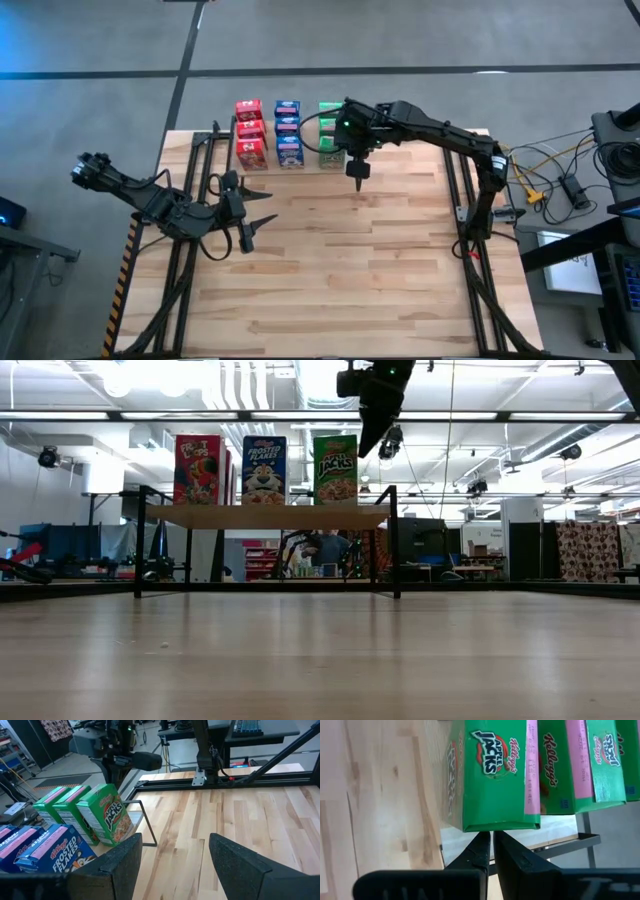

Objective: Stack cereal on shelf
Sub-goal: Put the green cereal box on the shelf aligned with the green cereal boxes

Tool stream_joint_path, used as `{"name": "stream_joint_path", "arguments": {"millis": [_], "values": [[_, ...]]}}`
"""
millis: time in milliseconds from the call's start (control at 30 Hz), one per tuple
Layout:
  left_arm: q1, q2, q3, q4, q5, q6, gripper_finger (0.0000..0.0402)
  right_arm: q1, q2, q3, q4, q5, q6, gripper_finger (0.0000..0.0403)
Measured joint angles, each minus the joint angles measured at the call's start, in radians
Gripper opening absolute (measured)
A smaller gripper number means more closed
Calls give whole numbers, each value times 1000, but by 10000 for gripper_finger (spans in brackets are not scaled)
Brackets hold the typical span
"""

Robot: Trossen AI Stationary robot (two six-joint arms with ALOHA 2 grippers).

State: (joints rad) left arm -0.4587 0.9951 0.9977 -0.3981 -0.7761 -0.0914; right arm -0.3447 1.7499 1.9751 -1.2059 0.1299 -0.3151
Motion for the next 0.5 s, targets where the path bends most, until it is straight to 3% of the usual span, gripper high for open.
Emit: {"name": "stream_joint_path", "arguments": {"millis": [500], "values": [[-1, 0, 0, -33, 0, 4, 215, 0, -8, -2, 6, 0, 0, 12]]}}
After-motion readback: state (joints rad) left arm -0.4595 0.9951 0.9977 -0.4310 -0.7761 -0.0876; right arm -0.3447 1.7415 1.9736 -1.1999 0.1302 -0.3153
